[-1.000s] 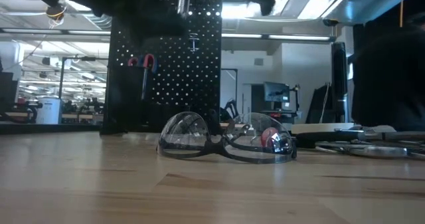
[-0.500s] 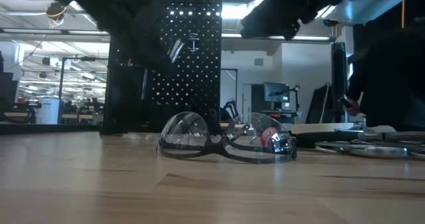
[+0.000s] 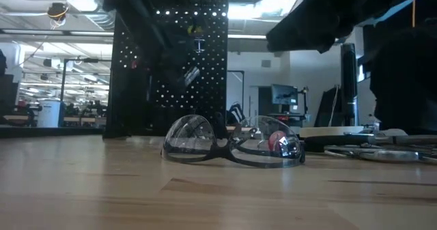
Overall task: Hang tools onto peg board
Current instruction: Put the socket wrench into the right pegboard organizer bin
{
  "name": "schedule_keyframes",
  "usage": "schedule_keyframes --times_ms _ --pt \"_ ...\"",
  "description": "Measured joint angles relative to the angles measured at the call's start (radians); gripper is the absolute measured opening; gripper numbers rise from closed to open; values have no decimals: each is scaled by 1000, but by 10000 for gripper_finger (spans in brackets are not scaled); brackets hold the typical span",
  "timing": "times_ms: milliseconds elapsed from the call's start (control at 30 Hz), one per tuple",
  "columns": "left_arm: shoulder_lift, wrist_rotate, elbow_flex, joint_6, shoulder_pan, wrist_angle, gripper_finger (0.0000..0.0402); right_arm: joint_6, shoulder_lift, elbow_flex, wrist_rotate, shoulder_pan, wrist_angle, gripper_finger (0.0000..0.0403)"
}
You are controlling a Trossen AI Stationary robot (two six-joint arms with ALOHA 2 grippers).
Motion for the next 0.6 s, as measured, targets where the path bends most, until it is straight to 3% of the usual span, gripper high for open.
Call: schedule_keyframes --times_ms 267,600 --pt "72 -5 4 16 15 10 68 4 0 0 -18 2 -5 182" --pt "46 18 -1 53 7 -6 76 9 11 0 -18 1 -2 182"
